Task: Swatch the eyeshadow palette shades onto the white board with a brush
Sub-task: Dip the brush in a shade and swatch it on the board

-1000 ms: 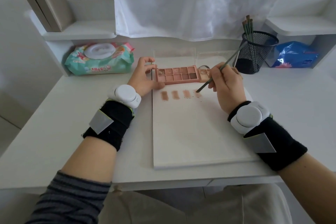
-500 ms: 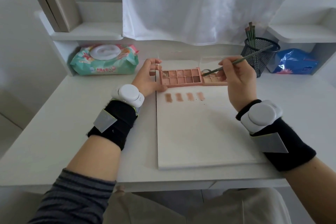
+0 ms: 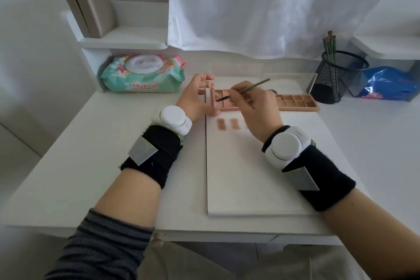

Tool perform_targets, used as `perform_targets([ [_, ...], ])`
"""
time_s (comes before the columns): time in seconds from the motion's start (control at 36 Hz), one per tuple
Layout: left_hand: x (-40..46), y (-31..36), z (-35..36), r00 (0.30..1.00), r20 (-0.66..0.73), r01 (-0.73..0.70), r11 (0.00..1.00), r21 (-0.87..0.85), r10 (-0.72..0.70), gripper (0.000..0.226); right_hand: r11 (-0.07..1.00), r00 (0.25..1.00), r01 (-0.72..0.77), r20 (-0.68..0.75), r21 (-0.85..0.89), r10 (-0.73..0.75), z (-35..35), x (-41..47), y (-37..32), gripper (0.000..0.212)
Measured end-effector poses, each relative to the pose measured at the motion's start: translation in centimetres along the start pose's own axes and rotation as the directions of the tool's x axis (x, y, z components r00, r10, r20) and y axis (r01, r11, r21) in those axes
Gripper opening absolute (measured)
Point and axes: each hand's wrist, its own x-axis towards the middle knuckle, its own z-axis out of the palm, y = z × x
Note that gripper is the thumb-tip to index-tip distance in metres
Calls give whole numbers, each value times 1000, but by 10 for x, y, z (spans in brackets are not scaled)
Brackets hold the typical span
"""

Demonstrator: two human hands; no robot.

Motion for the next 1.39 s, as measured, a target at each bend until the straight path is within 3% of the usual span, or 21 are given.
perform_targets([
  [0.78,0,0,0,1000,6,-9,1000,18,9,81,999,999,28,17,36,-28,2,-3,4,12],
  [1.22,-4,7,1,998,12,56,998,25,-57,82,1000,1000,1,16,13,-2,2,-1,6,13],
  [1.39,-7,13,4,995,37,88,992,88,-91,86,977,989,-92,-99,193,113,-16,5,1,18],
])
